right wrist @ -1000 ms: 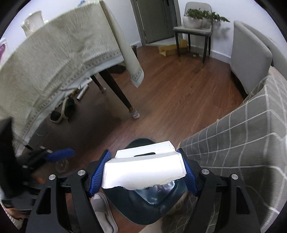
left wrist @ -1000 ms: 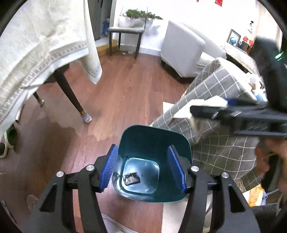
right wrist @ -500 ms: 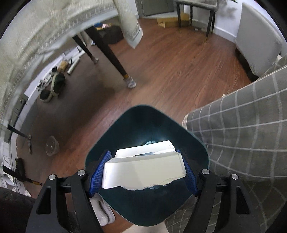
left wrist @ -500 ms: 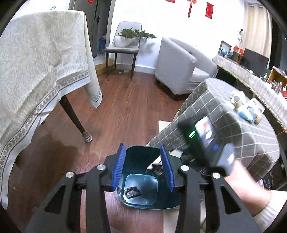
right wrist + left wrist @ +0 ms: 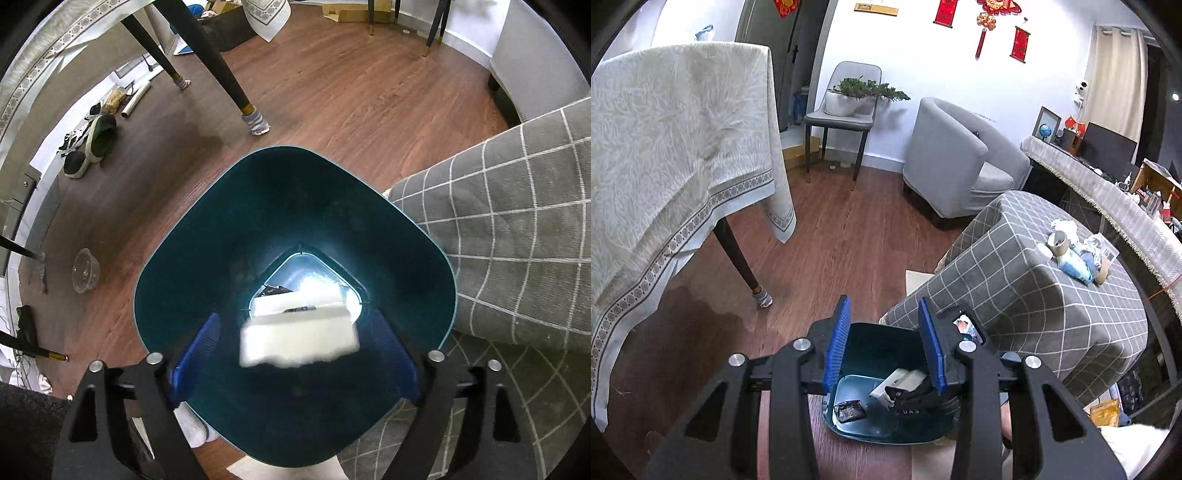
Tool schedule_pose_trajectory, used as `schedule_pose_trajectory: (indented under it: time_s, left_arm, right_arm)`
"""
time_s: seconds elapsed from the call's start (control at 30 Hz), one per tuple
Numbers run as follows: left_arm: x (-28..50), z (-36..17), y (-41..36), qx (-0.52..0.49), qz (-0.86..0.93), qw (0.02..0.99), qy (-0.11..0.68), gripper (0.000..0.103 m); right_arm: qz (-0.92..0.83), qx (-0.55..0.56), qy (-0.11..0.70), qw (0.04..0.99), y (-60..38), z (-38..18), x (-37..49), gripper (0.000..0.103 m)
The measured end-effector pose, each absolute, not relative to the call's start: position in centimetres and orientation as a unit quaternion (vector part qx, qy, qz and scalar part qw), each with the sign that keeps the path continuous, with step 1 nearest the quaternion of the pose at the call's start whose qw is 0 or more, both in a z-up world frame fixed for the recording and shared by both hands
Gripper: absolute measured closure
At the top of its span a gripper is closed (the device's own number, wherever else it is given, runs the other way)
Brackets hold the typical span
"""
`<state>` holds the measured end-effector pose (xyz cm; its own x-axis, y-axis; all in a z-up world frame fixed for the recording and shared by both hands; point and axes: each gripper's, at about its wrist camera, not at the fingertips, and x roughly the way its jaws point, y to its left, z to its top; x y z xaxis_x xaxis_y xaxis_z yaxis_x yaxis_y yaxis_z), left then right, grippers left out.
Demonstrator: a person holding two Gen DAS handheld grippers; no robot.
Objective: Collect trash
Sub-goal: 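Lower the white box lid into the bin and open the right tool, then move both tools back to the table toward the wipes pack and tape roll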
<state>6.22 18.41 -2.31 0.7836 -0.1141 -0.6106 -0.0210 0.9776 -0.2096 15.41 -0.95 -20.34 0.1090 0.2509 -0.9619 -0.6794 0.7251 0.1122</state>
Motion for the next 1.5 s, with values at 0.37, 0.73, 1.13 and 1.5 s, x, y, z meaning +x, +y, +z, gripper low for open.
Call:
schedule_pose_trajectory:
  time_s: [0.37, 0.73, 1.13, 1.5]
  left_arm:
    - [6.6, -0.8, 17.2, -0.094, -0.026, 0.945, 0.312, 0.063]
    - [7.3, 0.9, 15.8, -0.09, -0.025, 0.951, 0.295, 0.051]
    - [8.1, 2.8, 12.1, -0.086, -0.054, 0.958, 0.268, 0.028]
    - [10.4, 1.0, 7.7, -0.077, -0.09, 0.952, 0.282, 0.023]
  right_arm:
    - [0.354, -0.158, 0.536, 0.75, -2.3, -14.8, 14.5, 0.017]
    - [0.392, -0.163, 0.432, 0.796, -4.1, -6.3, 11.7, 0.017]
    - [0.378, -0.136, 0.331, 0.854, -11.9, 0.4, 11.8, 0.017]
    - [0.322, -0.139, 0.304, 0.886, -20.1, 2.8, 13.7, 0.017]
